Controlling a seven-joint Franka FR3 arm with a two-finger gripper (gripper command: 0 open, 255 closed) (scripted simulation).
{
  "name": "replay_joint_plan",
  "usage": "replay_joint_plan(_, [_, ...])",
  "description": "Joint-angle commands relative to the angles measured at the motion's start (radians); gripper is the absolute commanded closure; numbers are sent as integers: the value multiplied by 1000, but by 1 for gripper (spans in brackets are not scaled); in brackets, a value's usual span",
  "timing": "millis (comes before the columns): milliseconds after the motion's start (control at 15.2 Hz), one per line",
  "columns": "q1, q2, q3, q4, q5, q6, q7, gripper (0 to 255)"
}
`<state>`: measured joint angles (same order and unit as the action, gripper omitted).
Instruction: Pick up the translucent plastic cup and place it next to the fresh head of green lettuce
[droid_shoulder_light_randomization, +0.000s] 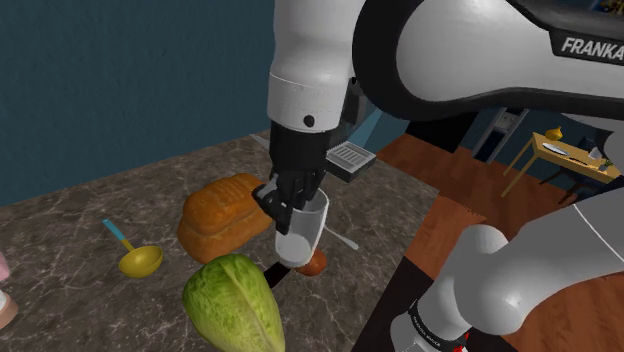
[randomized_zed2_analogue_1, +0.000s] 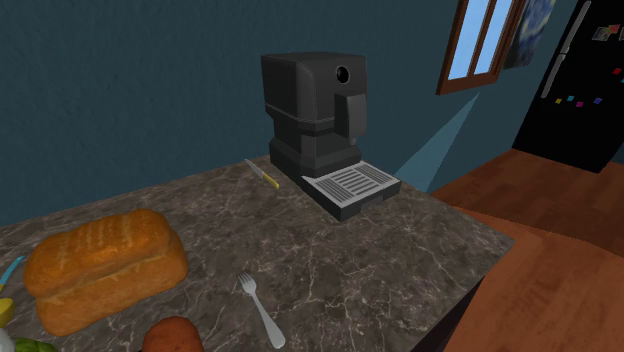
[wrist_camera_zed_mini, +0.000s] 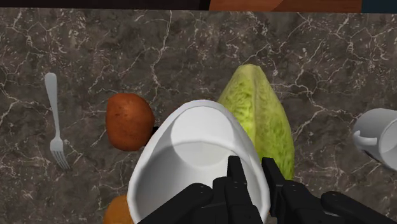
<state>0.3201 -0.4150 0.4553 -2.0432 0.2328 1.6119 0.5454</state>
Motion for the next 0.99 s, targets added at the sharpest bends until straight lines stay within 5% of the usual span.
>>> replay_joint_plan(0, [15, 11, 40, 17, 13, 3, 55, 255])
replay_joint_plan(528, [58, 117, 211, 131, 17, 26, 278, 255])
replay_joint_plan(924, [86, 269, 362, 265, -54, 44, 480, 255])
